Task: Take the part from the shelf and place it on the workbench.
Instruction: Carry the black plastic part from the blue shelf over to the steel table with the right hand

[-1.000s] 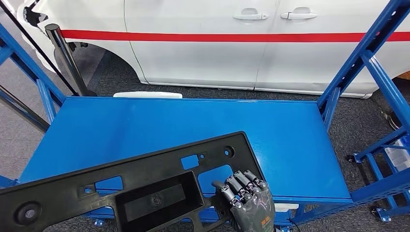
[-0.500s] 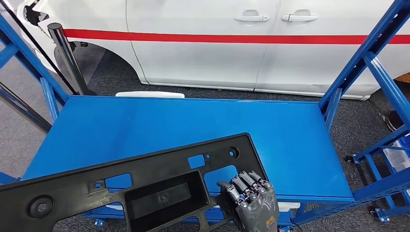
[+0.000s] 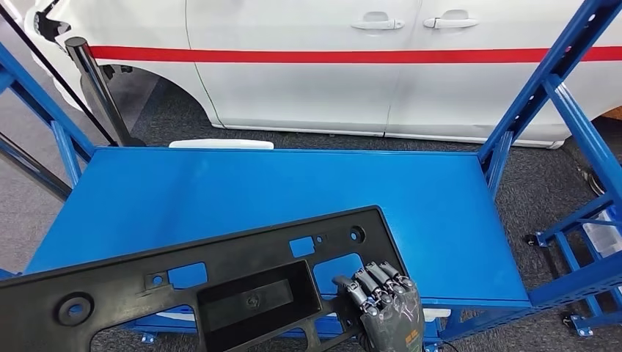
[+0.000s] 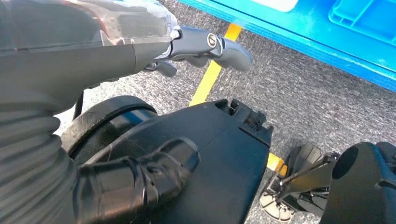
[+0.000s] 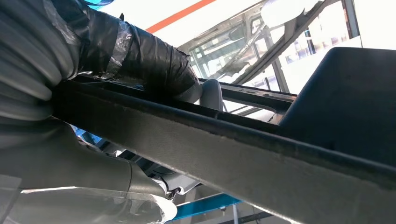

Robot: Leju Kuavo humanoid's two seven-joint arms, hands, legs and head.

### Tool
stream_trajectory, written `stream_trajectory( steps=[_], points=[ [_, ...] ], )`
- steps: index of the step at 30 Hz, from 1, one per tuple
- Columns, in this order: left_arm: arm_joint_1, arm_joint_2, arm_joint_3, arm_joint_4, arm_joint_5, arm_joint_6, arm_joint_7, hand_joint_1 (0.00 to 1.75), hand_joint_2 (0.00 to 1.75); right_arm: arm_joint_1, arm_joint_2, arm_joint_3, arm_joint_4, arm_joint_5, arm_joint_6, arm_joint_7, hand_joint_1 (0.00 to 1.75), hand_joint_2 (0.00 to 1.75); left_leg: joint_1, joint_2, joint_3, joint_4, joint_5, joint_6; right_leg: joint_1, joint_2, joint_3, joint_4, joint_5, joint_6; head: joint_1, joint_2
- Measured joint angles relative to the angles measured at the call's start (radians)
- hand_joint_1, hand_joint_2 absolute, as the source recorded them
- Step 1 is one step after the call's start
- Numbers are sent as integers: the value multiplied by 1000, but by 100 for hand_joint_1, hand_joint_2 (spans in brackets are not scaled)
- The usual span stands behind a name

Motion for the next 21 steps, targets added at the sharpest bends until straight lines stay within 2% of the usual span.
stream_trajectory(
  steps=[2, 4, 5, 6, 7, 9, 10, 11, 12, 15, 16, 17, 19, 20, 21],
  points=[
    [0, 0, 0, 0, 0, 0, 0, 0, 175, -1, 2, 0, 0, 0, 0, -1, 175, 175, 2, 0, -28, 66, -45, -10, -2, -3, 0, -6, 3, -11, 0, 0],
    [0, 1, 0, 0, 0, 0, -1, 0, 175, -1, 2, -1, 1, 0, 0, -1, 175, 175, 3, 0, -91, 198, -109, -15, 1, -5, -4, -6, 4, -16, 0, 0],
    [0, 1, 0, 0, 0, 0, -2, 0, 175, -1, 2, -1, 1, -1, 0, -1, 175, 175, 3, 1, -119, 253, -127, -16, 3, -6, -5, -5, 5, -17, 0, 0],
    [0, 1, 0, 0, 0, 0, -3, 0, 175, -1, 2, -2, 2, -1, 0, -2, 175, 175, 3, 1, -133, 278, -125, -16, 5, -7, -6, -5, 6, -19, 0, 0],
    [0, 1, 0, 0, 0, 0, -4, 0, 175, -1, 2, -2, 2, -2, 0, -3, 175, 175, 3, 1, -127, 262, -102, -13, 6, -6, -6, -4, 6, -19, 0, 0],
    [0, 1, 0, 0, 0, -1, -4, 0, 175, -1, 2, -2, 3, -3, 0, -4, 175, 175, 1, 1, -71, 134, -27, -2, 8, -5, -6, -3, 9, -19, 0, 0],
    [0, 1, 0, 0, -1, -1, -4, 0, 175, -1, 2, -2, 3, -4, 0, -5, 175, 175, -1, 1, -44, 69, 1, 4, 10, -5, -6, -2, 11, -16, 0, 0],
    [0, 1, 0, 0, -1, -2, -4, 0, 175, -1, 3, -2, 3, -4, 0, -5, 175, 175, -4, 1, -28, 26, 17, 10, 11, -5, -7, -2, 14, -11, 0, 0],
    [0, 1, 0, 0, -1, -2, -4, 0, 175, -1, 3, -3, 3, -5, 0, -5, 175, 175, -7, 0, -24, 7, 22, 14, 10, -5, -9, -2, 18, -6, 0, 0],
    [0, 1, 0, 0, -1, -2, -4, 0, 175, -1, 3, -4, 3, -6, 0, -5, 175, 175, -7, -1, -30, -2, 39, 26, 9, -6, -12, -5, 26, 14, 0, 0],
    [0, 0, 0, 0, -1, -2, -4, 0, 175, -1, 3, -5, 3, -7, 0, -5, 175, 175, -5, 0, -32, -8, 48, 33, 9, -5, -18, 8, 12, 20, 0, 0],
    [0, 0, 0, 0, -2, -3, -5, 0, 175, -1, 3, -6, 3, -7, 0, -5, 175, 175, -2, 2, -35, -13, 58, 38, 8, -3, -31, 40, -16, 25, 0, 0],
    [0, 0, 0, 0, -2, -3, -5, 0, 175, -1, 3, -7, 4, -8, 0, -5, 175, 175, -2, 6, -48, -14, 69, 45, 5, -2, -75, 158, -95, 32, 0, 0],
    [0, 0, 0, 0, -2, -3, -5, 0, 175, -1, 3, -8, 5, -8, 0, -5, 175, 175, -3, 6, -56, -12, 73, 46, 4, -2, -95, 218, -124, 36, 0, 0],
    [0, 0, 0, 0, -2, -3, -5, 0, 175, -1, 3, -9, 7, -8, 0, -5, 175, 175, -3, 7, -62, -10, 76, 46, 2, -3, -102, 251, -135, 38, 0, 0]
  ],
)
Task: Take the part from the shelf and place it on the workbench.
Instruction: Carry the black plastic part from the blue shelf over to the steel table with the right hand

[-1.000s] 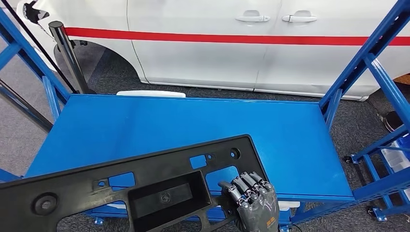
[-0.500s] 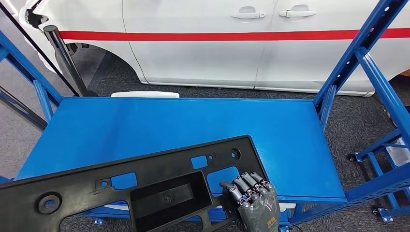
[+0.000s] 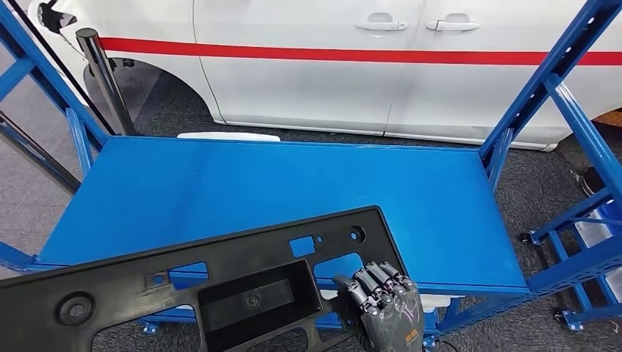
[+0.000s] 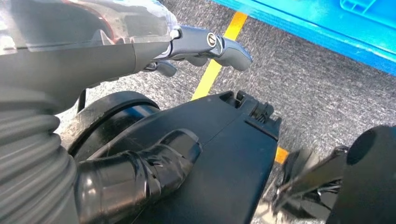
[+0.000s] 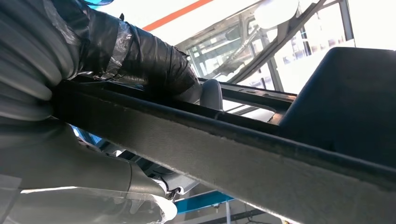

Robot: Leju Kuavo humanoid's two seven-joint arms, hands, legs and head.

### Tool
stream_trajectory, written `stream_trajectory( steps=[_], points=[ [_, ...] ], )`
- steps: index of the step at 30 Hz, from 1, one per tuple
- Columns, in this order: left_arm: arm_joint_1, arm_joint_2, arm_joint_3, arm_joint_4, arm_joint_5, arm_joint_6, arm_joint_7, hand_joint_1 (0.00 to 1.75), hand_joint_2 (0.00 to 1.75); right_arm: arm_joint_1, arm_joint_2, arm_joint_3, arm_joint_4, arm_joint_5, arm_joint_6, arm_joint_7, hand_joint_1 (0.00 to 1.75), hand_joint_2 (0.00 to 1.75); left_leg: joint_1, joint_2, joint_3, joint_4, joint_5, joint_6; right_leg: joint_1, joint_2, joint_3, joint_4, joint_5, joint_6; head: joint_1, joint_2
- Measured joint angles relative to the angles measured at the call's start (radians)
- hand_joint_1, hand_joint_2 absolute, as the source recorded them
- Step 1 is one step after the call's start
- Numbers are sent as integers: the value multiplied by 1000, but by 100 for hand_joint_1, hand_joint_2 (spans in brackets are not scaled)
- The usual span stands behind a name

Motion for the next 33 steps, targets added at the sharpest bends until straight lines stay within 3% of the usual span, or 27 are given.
stream_trajectory(
  steps=[1, 3, 5, 6, 9, 10, 12, 14, 15, 16, 17, 19, 21, 25, 27, 29, 30, 31, 32, 33],
  points=[
    [0, 0, 0, 0, 0, 0, 0, 0, 175, 0, 0, -1, 2, 0, 0, 0, 175, 175, 0, 0, -5, 3, 2, -1, -2, 0, 12, -3, 8, 1, 0, 0],
    [0, 0, 0, 0, -1, 0, 0, 0, 175, 0, 0, -2, 4, 0, 0, 0, 175, 175, 1, 0, -11, 12, 2, -4, -4, 0, 85, -114, 59, 0, 0, 0],
    [0, 0, 0, 0, -1, 0, 0, 0, 175, -1, 1, -2, 5, 0, 0, 0, 175, 175, -3, -1, -18, 24, 0, -12, -2, 0, 147, -226, 89, -9, 0, 0],
    [0, 0, 0, 0, -2, 0, 0, 0, 175, -2, 1, -2, 5, 0, 0, 0, 175, 175, -5, -1, -22, 28, 0, -18, 0, 1, 158, -250, 92, -15, 0, 0],
    [0, 0, 0, 0, -2, 0, 2, 0, 175, -2, 3, -2, 5, 0, 0, -1, 175, 175, -4, -2, -28, 31, 2, -36, 2, 0, 152, -258, 100, -36, 0, 0],
    [-1, 0, 0, 0, -2, 0, 3, 0, 175, -3, 4, -2, 5, 0, 0, -4, 175, 175, -2, -2, -34, 45, -11, -42, 0, -1, 150, -262, 105, -44, -1, 0],
    [0, 1, 0, 0, -2, -1, 5, 0, 175, -3, 7, -4, 6, 0, 0, -11, 175, 175, 1, -2, -65, 123, -71, -51, -2, -5, 142, -266, 115, -57, -2, 0],
    [0, 1, 0, 0, -2, 0, 4, 0, 175, -4, 9, -7, 7, -1, 0, -17, 175, 175, 4, -2, -105, 238, -138, -58, -1, -7, 130, -266, 123, -62, -3, 0],
    [0, 1, 0, 0, -2, 0, 3, 0, 175, -3, 9, -8, 8, -2, 0, -19, 175, 175, 5, -2, -112, 273, -152, -59, 0, -7, 124, -265, 127, -62, -3, 0],
    [-1, 1, 0, 0, -2, -1, 3, 0, 175, -3, 10, -9, 9, -2, 0, -20, 175, 175, 5, -2, -103, 276, -148, -59, 0, -8, 118, -264, 131, -61, -3, 0],
    [-1, 1, 0, 0, -2, -1, 4, 0, 175, -3, 10, -10, 10, -3, 0, -20, 175, 175, 5, -2, -77, 242, -127, -58, 1, -7, 113, -263, 135, -59, -3, 0],
    [-1, 1, 0, 0, -3, -4, 5, 0, 175, -3, 12, -11, 10, -3, 0, -22, 175, 175, 4, -2, 2, 110, -76, -50, 1, -7, 106, -261, 143, -53, -3, 0],
    [-1, 1, 0, 0, -4, -7, 6, 0, 175, -4, 14, -14, 10, -4, 0, -26, 175, 175, 0, -3, 45, 19, -54, -41, 3, -7, 101, -259, 151, -42, -3, 0],
    [-1, 1, 0, 0, -7, -8, 6, 0, 175, -4, 18, -21, 10, -4, 0, -32, 175, 175, -2, -3, 37, 1, -34, -19, 1, -8, 93, -257, 158, -17, -2, 0],
    [-1, 0, 0, 0, -8, -8, 5, 0, 175, -3, 18, -23, 10, -5, 0, -33, 175, 175, 2, 1, 27, -7, -15, -6, 0, -5, 65, -193, 103, -9, -2, 0],
    [-1, 0, 0, 0, -8, -8, 4, 0, 175, -2, 19, -26, 10, -6, 0, -40, 175, 175, 0, 3, 10, -6, -3, 2, -1, -3, 19, -69, 22, -3, -1, 0],
    [0, 0, 1, 0, -8, -8, 3, 0, 175, -1, 20, -28, 10, -8, 0, -45, 175, 175, -1, 4, 2, -4, 2, 2, -1, -3, 4, -17, -2, -1, -1, 0],
    [0, 0, 1, 0, -8, -8, 1, 0, 175, 0, 21, -30, 10, -10, 0, -52, 175, 175, -1, 4, -5, -2, 5, 2, -1, -3, 5, 5, -7, 1, -1, 0],
    [0, 0, 1, 0, -7, -8, 0, 0, 175, 1, 23, -33, 11, -14, 0, -59, 175, 175, -2, 4, -10, 0, 8, 1, -1, -3, 24, -11, 5, 0, -1, 0],
    [0, 0, 2, 0, -7, -8, -1, 0, 175, 1, 26, -36, 11, -19, 0, -69, 175, 175, -2, 4, -14, 3, 9, 0, -1, -3, 62, -65, 31, -2, -1, 0]
  ],
)
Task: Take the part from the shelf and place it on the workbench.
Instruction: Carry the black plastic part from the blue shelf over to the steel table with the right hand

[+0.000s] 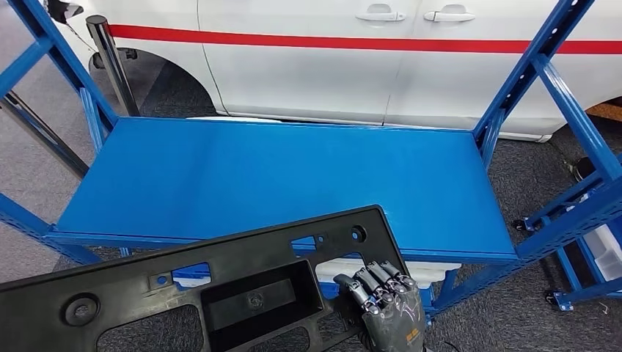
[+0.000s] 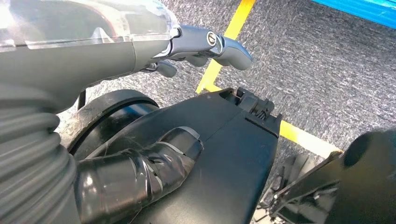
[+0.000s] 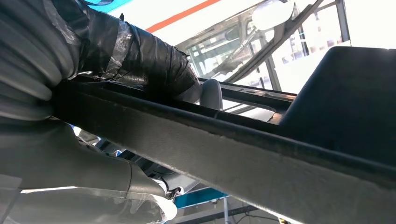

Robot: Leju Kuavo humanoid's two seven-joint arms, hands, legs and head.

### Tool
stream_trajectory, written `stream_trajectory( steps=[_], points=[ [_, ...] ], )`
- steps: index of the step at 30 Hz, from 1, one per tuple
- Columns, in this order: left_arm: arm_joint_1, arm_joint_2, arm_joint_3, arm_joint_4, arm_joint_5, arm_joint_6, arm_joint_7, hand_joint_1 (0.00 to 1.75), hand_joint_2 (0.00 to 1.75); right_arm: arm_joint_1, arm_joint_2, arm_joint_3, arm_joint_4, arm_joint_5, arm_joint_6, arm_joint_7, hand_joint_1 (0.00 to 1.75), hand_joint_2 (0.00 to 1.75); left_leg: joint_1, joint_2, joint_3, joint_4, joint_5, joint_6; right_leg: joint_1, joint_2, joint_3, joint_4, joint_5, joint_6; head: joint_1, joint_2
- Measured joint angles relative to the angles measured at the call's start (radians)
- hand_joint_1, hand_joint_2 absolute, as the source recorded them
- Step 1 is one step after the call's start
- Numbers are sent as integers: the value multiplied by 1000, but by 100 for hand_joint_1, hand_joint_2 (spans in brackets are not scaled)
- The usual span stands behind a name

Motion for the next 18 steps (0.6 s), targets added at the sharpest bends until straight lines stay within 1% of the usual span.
stream_trajectory(
  steps=[1, 2, 3, 4, 5, 6, 7, 8, 9, 10, 11, 12, 13, 14, 16, 17, 18],
  points=[
    [0, 0, 0, 0, 0, 0, -1, 0, 175, 0, 3, -4, 0, -8, 0, -11, 175, 175, 0, 0, -3, 4, 0, -2, 0, 0, 45, -72, 25, -4, 0, 0],
    [0, 0, 0, 0, 0, 0, -2, 0, 175, 1, 8, -8, 0, -19, 0, -27, 175, 175, -2, 0, -6, 10, 0, -5, 3, 0, 83, -137, 44, -9, 0, 0],
    [0, 0, 1, 0, 0, 0, -3, 0, 175, 2, 15, -14, 0, -31, 0, -45, 175, 175, -4, 0, -10, 15, 0, -9, 5, 0, 106, -181, 53, -15, 0, 0],
    [0, 0, 1, 0, 0, 0, -4, 0, 175, 3, 21, -21, 0, -43, 0, -61, 175, 175, -5, 0, -13, 18, 1, -15, 7, 0, 113, -201, 55, -21, 0, 0],
    [0, 0, 2, 0, 0, 0, -4, 0, 175, 5, 26, -27, 0, -54, 0, -76, 175, 175, -6, 0, -16, 20, 3, -21, 10, 1, 111, -203, 57, -26, 0, 0],
    [0, 0, 3, 0, 0, 0, -4, 0, 175, 7, 31, -33, 0, -61, 0, -86, 175, 175, -6, 0, -17, 19, 6, -27, 8, 1, 109, -205, 61, -32, 0, 0],
    [0, 0, 4, 0, 0, 0, -4, 0, 175, 8, 35, -38, 0, -68, 0, -93, 175, 175, -5, -1, -20, 23, 2, -32, 6, 0, 107, -208, 66, -39, 0, 0],
    [0, 0, 4, 0, 0, 0, -4, 0, 175, 8, 38, -42, 0, -75, -1, -99, 175, 175, -4, -2, -28, 41, -16, -39, 4, -1, 104, -212, 72, -47, -1, 0],
    [0, 1, 5, 0, 0, 0, -4, 0, 175, 9, 41, -46, 0, -82, -1, -103, 175, 175, -2, -3, -43, 79, -46, -45, 1, -2, 101, -215, 78, -53, -2, 0],
    [0, 1, 5, 0, 0, 0, -4, 0, 175, 10, 43, -49, 0, -88, -1, -107, 175, 175, 0, -3, -65, 136, -86, -51, 0, -4, 95, -216, 83, -57, -3, 0],
    [0, 1, 5, 0, 0, 1, -4, 0, 175, 10, 44, -51, 0, -94, -1, -109, 175, 175, 2, -3, -90, 205, -126, -56, 0, -5, 88, -215, 87, -59, -4, 0],
    [0, 1, 5, 0, 0, 1, -5, 0, 175, 11, 46, -54, 0, -97, -1, -109, 175, 175, 4, -3, -109, 264, -153, -59, 1, -5, 81, -213, 91, -59, -4, 0],
    [0, 1, 5, 0, 0, 2, -6, 0, 175, 12, 47, -56, 0, -98, -1, -109, 175, 175, 5, -3, -114, 297, -164, -62, 1, -6, 75, -211, 95, -58, -4, 0],
    [-1, 1, 5, 0, 0, 2, -6, 0, 175, 12, 47, -57, 0, -99, -1, -109, 175, 175, 6, -3, -104, 297, -158, -62, 0, -5, 69, -209, 98, -56, -4, 0],
    [-1, 1, 5, 0, -1, 2, -4, 0, 175, 13, 48, -59, 0, -100, -1, -109, 175, 175, 8, -3, -74, 260, -133, -62, 0, -5, 64, -206, 100, -54, -4, 0],
    [-1, 1, 5, 0, -1, 2, -4, 0, 175, 13, 48, -59, 0, -100, -1, -109, 175, 175, 8, -3, -66, 247, -126, -62, 0, -5, 63, -206, 101, -53, -4, 0],
    [-1, 1, 5, 0, -1, 2, -4, 0, 175, 13, 48, -59, 0, -100, -1, -109, 175, 175, 8, -3, -64, 244, -125, -62, 0, -5, 63, -206, 101, -53, -4, 0]
  ],
)
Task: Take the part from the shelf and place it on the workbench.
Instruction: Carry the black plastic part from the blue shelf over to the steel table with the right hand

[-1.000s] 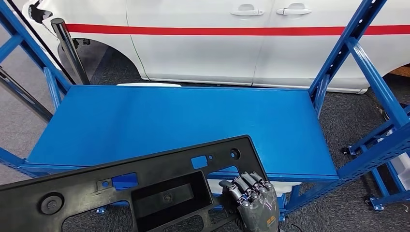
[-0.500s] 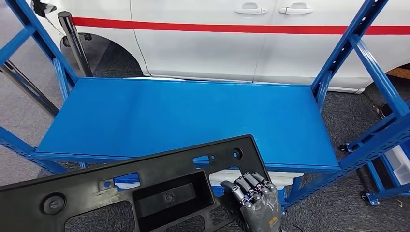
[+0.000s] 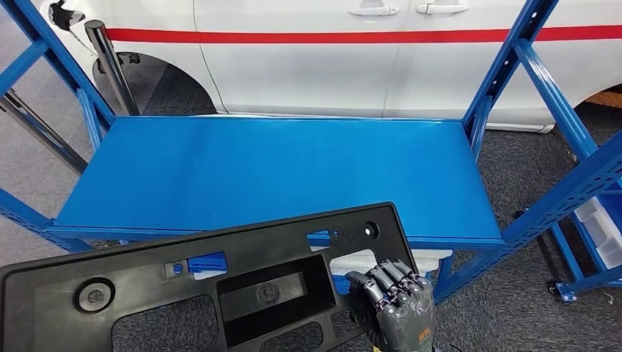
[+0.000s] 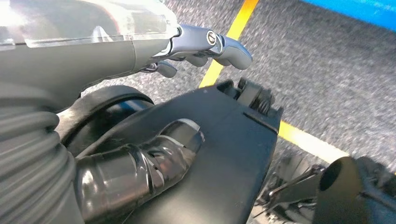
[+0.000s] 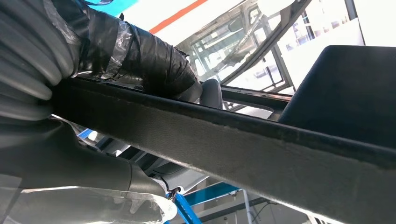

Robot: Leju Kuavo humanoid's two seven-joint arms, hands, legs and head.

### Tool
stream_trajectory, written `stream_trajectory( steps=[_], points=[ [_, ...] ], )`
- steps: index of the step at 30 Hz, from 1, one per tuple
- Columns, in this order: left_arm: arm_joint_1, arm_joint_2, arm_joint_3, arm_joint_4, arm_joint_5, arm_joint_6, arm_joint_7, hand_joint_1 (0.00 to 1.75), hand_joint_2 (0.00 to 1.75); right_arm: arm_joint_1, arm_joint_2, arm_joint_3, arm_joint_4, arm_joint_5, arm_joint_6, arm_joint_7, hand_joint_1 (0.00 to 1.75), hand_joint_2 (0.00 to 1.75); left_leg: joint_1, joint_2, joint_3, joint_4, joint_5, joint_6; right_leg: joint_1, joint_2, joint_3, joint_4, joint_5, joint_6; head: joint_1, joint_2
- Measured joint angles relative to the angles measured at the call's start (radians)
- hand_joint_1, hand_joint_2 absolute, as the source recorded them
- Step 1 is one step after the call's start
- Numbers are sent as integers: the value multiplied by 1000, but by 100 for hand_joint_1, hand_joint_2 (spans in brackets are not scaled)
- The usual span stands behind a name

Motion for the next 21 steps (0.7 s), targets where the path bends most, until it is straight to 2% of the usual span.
stream_trajectory(
  steps=[1, 2, 4, 5, 7, 8, 11, 12, 13, 14, 16, 17, 18, 21],
  points=[
    [0, 0, 0, 0, 0, 0, 0, 0, 175, 0, 0, 0, 0, 0, 0, 0, 175, 175, 0, 0, 3, -5, 2, 0, 0, 0, 0, 0, 0, 0, 0, 0],
    [0, 0, 0, 0, 0, 0, 1, 0, 175, 0, 0, 0, 0, 0, 0, 0, 175, 175, 0, 0, 20, -34, 15, 1, 0, 0, -1, 1, 1, 1, 0, 0],
    [0, 0, 2, 0, 0, -2, 3, 0, 175, 0, 1, -1, 0, -1, 0, 0, 175, 175, -1, 0, 75, -138, 47, 5, 1, 1, -5, 5, 5, 7, 0, 0],
    [1, 0, 4, 0, 0, -3, 2, 0, 175, 1, 2, -3, 0, -3, 0, -1, 175, 175, -2, -1, 98, -193, 66, 15, 3, 0, -10, 6, 12, 17, 0, 0],
    [1, -1, 8, 0, 0, -4, -2, 0, 175, 3, 5, -10, -1, -12, -1, -5, 175, 175, -4, -1, 106, -240, 82, 39, 3, 1, -25, 23, 7, 38, 1, 0],
    [1, -2, 11, 1, 0, -5, -4, 0, 175, 5, 7, -15, -2, -18, -1, -7, 175, 175, -4, 1, 98, -240, 92, 51, 2, 2, -39, 51, -15, 47, 1, 0],
    [2, -2, 15, 1, 0, -5, -5, 0, 175, 11, 9, -19, -14, -35, -1, -8, 175, 175, -8, 5, 75, -236, 109, 65, 0, 4, -107, 230, -129, 55, 1, 0],
    [2, -2, 16, 1, -1, -4, -5, 0, 175, 13, 10, -20, -19, -39, -1, -8, 175, 175, -10, 5, 66, -234, 113, 66, 1, 4, -118, 273, -146, 56, 1, 0],
    [2, -2, 16, 1, -1, -4, -5, 0, 175, 14, 11, -21, -25, -44, -1, -8, 175, 175, -12, 5, 58, -230, 117, 66, 1, 4, -110, 280, -143, 54, 1, 0],
    [2, -2, 16, 1, -1, -4, -5, 0, 175, 16, 12, -21, -31, -46, -1, -8, 175, 175, -14, 5, 52, -227, 119, 66, 2, 4, -83, 247, -124, 51, 1, 0],
    [2, -2, 16, 1, -2, -3, -5, 0, 175, 17, 16, -24, -41, -50, -1, -9, 175, 175, -18, 4, 45, -221, 122, 63, 6, 4, 7, 108, -75, 37, 1, 0],
    [2, -3, 16, 1, -2, -2, -5, 0, 175, 17, 18, -26, -46, -52, -1, -9, 175, 175, -20, 4, 43, -219, 124, 59, 9, 4, 37, 53, -61, 31, 1, 0],
    [2, -3, 16, 1, -3, -2, -5, 0, 175, 18, 21, -28, -51, -54, -1, -9, 175, 175, -21, 5, 41, -217, 127, 55, 12, 4, 54, 19, -54, 25, 1, 0],
    [1, -3, 17, 1, -5, 1, -5, 0, 175, 19, 27, -34, -62, -64, -2, -9, 175, 175, -19, 5, 35, -216, 135, 37, 14, 3, 49, 4, -41, 11, 1, 0]
  ],
)
